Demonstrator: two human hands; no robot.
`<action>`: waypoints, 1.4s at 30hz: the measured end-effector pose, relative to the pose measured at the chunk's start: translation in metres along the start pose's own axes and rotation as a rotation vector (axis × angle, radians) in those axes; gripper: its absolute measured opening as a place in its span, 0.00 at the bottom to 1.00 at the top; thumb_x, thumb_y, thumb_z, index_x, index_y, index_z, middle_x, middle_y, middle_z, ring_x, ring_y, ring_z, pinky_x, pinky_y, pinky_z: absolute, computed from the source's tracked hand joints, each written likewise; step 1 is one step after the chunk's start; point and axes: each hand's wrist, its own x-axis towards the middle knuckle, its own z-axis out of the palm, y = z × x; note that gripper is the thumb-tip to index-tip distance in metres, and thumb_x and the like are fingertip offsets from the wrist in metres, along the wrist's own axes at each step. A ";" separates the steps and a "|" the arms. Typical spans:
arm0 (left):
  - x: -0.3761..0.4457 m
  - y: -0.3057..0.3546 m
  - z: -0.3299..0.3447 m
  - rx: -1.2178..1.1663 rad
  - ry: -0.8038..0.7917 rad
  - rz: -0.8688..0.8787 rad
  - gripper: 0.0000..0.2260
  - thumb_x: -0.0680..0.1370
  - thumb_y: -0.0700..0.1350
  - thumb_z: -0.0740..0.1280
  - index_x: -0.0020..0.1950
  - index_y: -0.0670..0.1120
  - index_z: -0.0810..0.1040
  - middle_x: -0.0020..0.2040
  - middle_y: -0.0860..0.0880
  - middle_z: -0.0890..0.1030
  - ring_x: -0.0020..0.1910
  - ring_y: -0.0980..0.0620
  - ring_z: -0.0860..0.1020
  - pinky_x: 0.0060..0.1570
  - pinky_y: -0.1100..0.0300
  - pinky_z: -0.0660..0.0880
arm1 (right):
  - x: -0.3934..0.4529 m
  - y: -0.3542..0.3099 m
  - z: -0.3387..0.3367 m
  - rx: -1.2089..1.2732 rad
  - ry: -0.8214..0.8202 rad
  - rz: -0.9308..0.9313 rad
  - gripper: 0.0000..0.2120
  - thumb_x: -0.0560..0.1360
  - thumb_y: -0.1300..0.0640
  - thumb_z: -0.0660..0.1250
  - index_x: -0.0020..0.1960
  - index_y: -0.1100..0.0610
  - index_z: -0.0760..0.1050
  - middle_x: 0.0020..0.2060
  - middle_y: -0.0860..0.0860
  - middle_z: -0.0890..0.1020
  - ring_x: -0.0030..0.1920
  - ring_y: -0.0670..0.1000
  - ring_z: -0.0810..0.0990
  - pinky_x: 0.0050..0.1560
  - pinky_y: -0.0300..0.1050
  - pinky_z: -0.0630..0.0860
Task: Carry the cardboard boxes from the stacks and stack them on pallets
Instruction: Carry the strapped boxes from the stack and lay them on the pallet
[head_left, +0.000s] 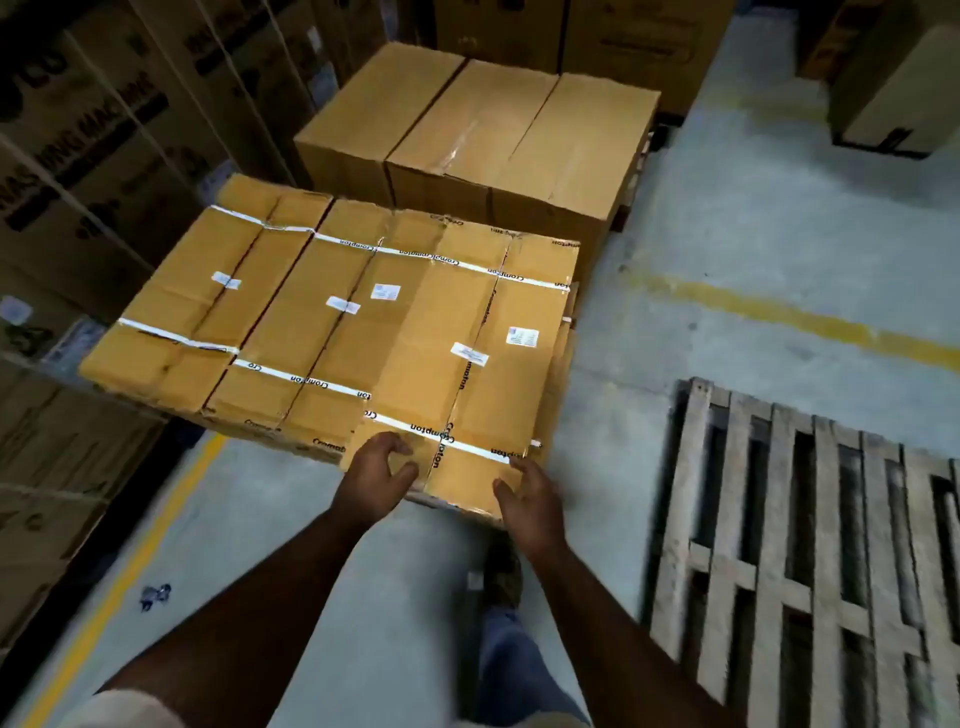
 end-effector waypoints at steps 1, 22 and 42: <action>0.018 -0.012 0.007 -0.009 0.044 -0.016 0.15 0.72 0.50 0.72 0.54 0.43 0.78 0.55 0.46 0.80 0.57 0.43 0.78 0.59 0.52 0.74 | 0.015 0.001 0.005 -0.024 0.049 0.017 0.25 0.79 0.51 0.72 0.74 0.51 0.71 0.72 0.51 0.75 0.71 0.55 0.74 0.71 0.51 0.72; 0.129 -0.064 -0.011 -0.078 -0.057 -0.430 0.38 0.61 0.65 0.79 0.65 0.47 0.78 0.62 0.46 0.80 0.61 0.41 0.78 0.64 0.41 0.76 | 0.087 0.020 0.031 0.401 0.086 0.346 0.24 0.77 0.50 0.76 0.70 0.44 0.73 0.61 0.47 0.82 0.58 0.52 0.81 0.63 0.59 0.80; -0.011 0.042 0.005 -0.439 -0.271 -0.117 0.33 0.71 0.46 0.82 0.71 0.46 0.70 0.61 0.51 0.78 0.59 0.47 0.78 0.64 0.46 0.76 | -0.134 0.034 -0.064 0.443 0.454 0.230 0.22 0.81 0.56 0.72 0.73 0.45 0.72 0.59 0.49 0.83 0.52 0.44 0.81 0.50 0.46 0.77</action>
